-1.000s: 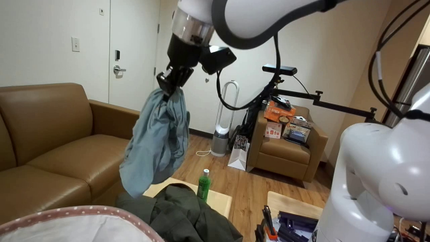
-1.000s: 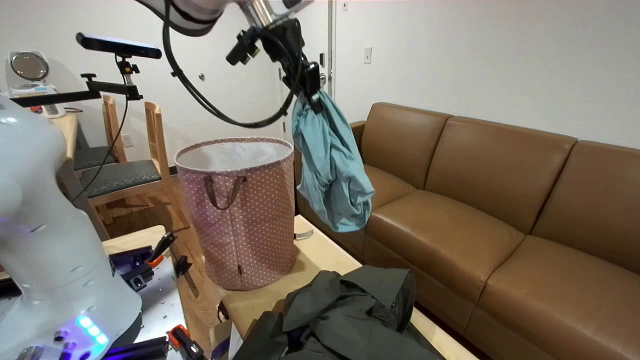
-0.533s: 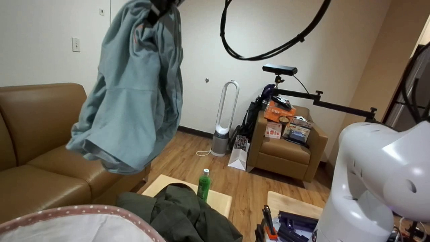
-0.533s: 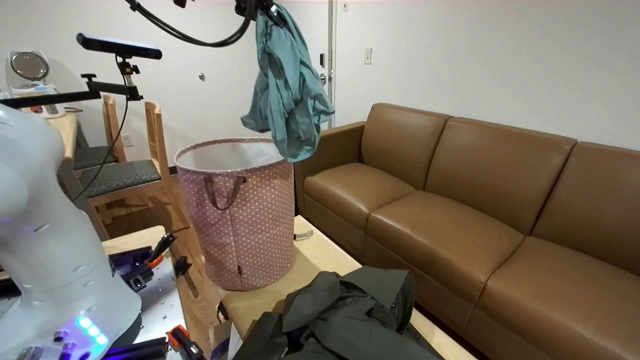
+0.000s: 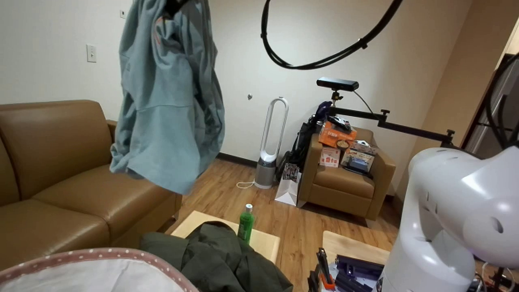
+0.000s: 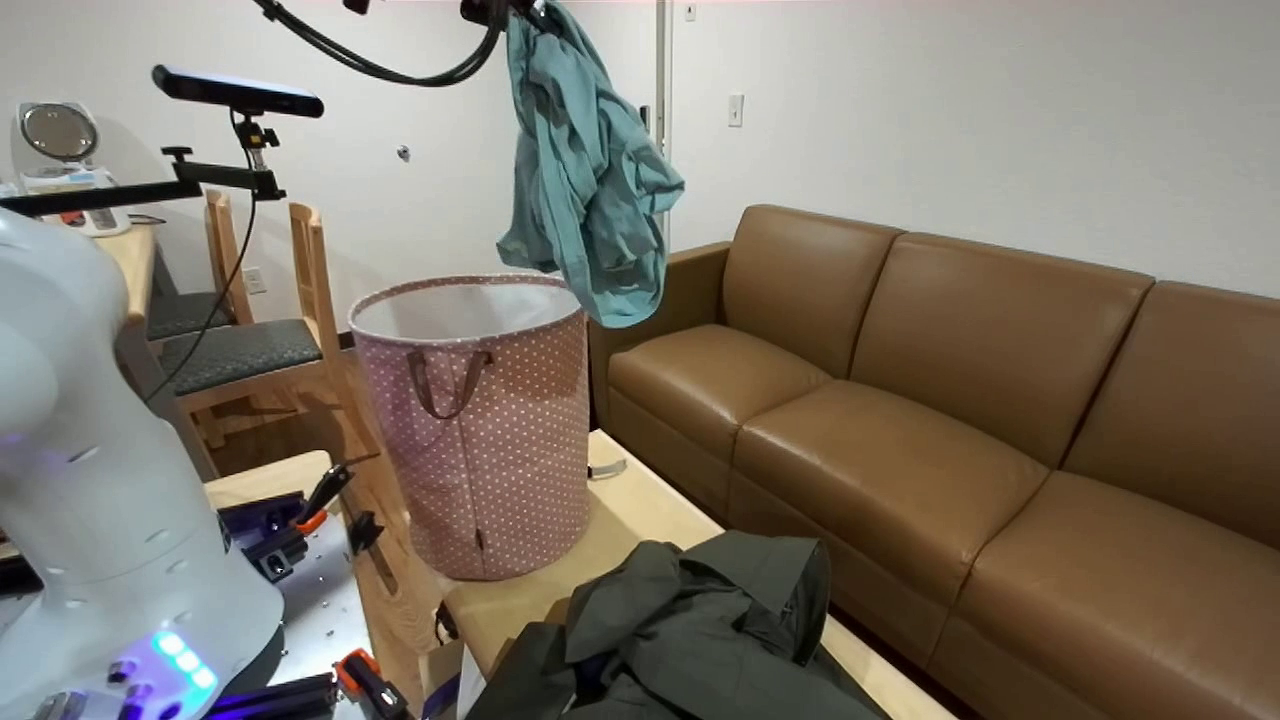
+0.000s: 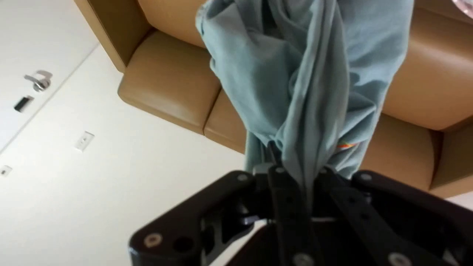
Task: Put the blue shirt in the laundry bag
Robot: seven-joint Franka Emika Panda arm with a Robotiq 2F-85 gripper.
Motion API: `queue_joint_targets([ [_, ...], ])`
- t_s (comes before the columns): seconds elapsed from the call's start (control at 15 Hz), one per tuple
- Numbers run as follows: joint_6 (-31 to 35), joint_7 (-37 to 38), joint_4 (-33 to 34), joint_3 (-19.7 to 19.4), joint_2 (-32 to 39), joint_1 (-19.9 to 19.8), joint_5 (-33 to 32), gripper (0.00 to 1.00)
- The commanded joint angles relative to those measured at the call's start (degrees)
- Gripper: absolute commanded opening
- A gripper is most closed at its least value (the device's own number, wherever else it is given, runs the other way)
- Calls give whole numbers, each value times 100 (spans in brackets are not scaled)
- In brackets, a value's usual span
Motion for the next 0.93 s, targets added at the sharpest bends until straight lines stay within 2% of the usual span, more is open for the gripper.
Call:
queue_joint_targets([
  [0.0, 834, -191, 274, 278, 585, 203, -77, 2],
  [0.2, 1194, -334, 406, 522, 1024, 302, -74, 2],
  [0.47, 984, -229, 334, 751, 1488, 393, -90, 2],
  [0.87, 1356, 54, 327, 1126, 2517, 281, -694, 2],
])
